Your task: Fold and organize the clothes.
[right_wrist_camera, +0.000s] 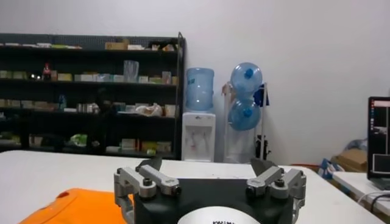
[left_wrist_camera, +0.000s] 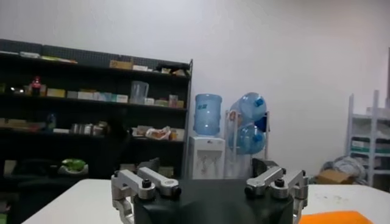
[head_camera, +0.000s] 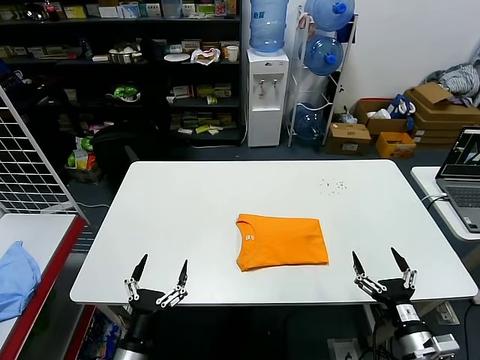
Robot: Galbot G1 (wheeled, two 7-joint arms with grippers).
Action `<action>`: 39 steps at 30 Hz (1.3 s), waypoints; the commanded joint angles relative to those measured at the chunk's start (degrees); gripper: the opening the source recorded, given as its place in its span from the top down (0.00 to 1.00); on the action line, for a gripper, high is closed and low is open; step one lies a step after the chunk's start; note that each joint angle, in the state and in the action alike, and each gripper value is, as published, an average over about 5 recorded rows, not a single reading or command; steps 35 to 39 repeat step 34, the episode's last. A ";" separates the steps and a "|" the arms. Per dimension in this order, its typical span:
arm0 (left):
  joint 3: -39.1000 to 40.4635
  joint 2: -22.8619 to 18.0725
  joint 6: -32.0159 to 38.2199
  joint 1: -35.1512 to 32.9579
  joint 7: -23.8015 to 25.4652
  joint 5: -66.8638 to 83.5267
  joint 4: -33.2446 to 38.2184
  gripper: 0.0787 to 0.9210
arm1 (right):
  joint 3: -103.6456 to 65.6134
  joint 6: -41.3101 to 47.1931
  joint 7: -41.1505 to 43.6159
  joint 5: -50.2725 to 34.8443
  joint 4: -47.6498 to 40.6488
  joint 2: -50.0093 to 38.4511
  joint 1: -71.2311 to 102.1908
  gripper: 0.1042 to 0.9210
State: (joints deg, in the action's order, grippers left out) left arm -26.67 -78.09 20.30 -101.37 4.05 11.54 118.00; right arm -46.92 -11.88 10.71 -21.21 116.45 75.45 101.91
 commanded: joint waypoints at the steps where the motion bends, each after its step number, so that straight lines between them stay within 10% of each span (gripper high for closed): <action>1: -2.42 -4.60 2.30 -4.88 1.74 -2.71 0.17 0.00 | -1.58 -5.00 2.49 3.25 -0.13 5.94 1.53 0.00; 39: -1.20 -5.09 -1.73 -7.82 -1.36 -3.21 3.40 0.00 | -3.04 -8.05 2.27 6.96 -0.67 10.30 2.74 0.00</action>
